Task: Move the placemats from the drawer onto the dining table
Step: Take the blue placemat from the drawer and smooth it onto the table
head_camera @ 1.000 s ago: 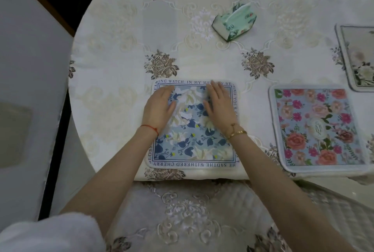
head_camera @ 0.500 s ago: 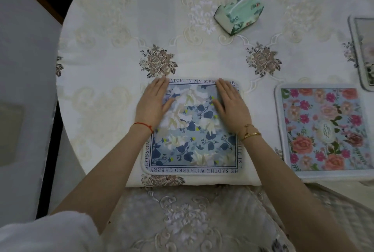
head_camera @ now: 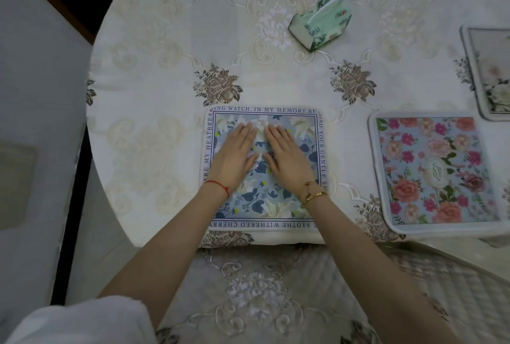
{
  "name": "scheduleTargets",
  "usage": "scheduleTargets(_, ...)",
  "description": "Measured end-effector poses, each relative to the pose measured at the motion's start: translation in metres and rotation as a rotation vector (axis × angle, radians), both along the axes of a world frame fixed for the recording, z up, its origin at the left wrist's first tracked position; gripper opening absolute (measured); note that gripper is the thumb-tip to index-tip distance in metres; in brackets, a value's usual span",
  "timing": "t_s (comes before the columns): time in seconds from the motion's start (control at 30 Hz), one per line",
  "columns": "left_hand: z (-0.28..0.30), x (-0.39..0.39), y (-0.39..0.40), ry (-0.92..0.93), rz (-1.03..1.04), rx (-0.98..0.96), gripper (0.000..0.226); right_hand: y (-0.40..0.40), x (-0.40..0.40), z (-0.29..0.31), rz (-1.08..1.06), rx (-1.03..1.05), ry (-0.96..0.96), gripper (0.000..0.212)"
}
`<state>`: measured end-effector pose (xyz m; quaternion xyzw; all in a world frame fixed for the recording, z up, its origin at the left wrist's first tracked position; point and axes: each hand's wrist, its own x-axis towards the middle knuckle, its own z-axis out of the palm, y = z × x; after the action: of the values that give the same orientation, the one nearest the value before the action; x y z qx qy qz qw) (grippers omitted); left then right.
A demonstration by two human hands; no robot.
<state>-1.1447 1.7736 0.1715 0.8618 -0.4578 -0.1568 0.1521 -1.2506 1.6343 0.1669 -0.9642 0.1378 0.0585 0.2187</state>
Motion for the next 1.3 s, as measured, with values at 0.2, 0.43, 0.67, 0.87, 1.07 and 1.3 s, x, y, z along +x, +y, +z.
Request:
scheduleTargets(0.2,-0.005,0.006,0.047,-0.061,0.068,0.026,0.066,-0.03,-0.048,0.003,-0.084,-0.055,0.015,0.06)
scheduleTargets(0.43,0.004,-0.007,0.09,-0.049,0.198,0.028,0.062,-0.032,-0.092,0.015,-0.246,-0.095,0.027,0.061)
scheduleTargets(0.67,0.008,-0.075,0.077,-0.02,0.022,0.042,0.067,0.047,-0.093,0.012,-0.039,0.003,0.054,0.066)
scheduleTargets(0.87,0.0,-0.078,0.114,-0.045,0.06,0.109,0.07,0.02,-0.14,0.011,-0.029,-0.046,0.121,0.073)
scheduleTargets(1.07,0.005,-0.083,0.142,-0.036,0.137,0.084,0.068,0.006,-0.183,0.025,-0.168,-0.067,0.138,0.064)
scheduleTargets(1.3,0.014,-0.116,0.105,0.022,0.056,0.009,0.069,0.065,-0.129,0.022,-0.015,-0.016,0.077,0.067)
